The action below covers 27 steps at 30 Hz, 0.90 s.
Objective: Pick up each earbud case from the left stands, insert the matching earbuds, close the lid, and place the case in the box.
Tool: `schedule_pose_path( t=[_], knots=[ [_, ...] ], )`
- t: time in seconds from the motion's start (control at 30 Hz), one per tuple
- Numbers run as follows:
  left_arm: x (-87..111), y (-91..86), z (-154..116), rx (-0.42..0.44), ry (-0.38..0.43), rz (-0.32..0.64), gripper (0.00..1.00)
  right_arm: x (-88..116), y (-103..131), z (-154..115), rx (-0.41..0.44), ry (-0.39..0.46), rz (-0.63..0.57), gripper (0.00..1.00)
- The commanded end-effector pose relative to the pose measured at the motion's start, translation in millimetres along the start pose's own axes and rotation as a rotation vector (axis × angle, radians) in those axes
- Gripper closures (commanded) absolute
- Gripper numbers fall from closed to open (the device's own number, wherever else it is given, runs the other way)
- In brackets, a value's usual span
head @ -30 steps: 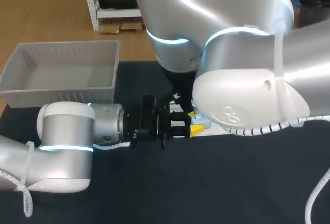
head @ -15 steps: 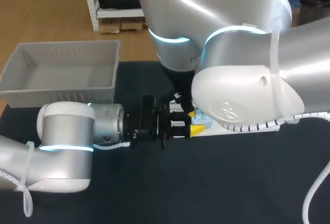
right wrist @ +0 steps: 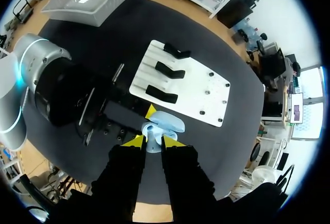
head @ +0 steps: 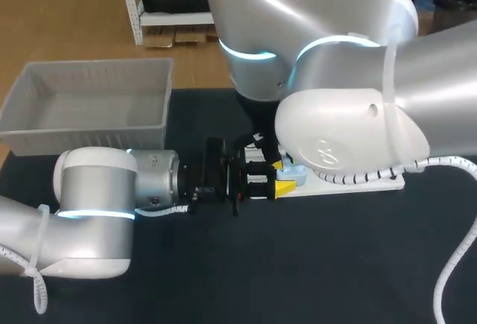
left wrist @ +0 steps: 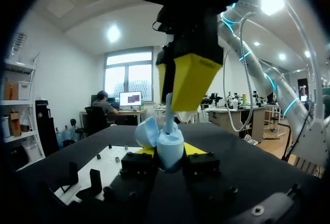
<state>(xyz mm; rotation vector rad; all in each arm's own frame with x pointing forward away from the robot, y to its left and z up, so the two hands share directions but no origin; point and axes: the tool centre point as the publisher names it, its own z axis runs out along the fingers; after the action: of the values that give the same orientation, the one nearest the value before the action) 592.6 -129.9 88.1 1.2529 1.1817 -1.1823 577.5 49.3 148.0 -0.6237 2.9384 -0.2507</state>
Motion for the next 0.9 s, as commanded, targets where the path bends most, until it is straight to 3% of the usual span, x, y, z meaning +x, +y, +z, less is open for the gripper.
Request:
schedule_pose_path(
  t=[0.03,0.9],
  knots=[
    [0.4,0.6,-0.4,0.002,-0.002,-0.001,1.00,-1.8,0.2,0.8,-0.002,0.004,-0.001,1.00],
    [0.4,0.6,-0.4,0.002,-0.002,-0.001,1.00,2.4,-1.7,0.9,-0.022,-0.008,-0.103,1.00]
  ],
)
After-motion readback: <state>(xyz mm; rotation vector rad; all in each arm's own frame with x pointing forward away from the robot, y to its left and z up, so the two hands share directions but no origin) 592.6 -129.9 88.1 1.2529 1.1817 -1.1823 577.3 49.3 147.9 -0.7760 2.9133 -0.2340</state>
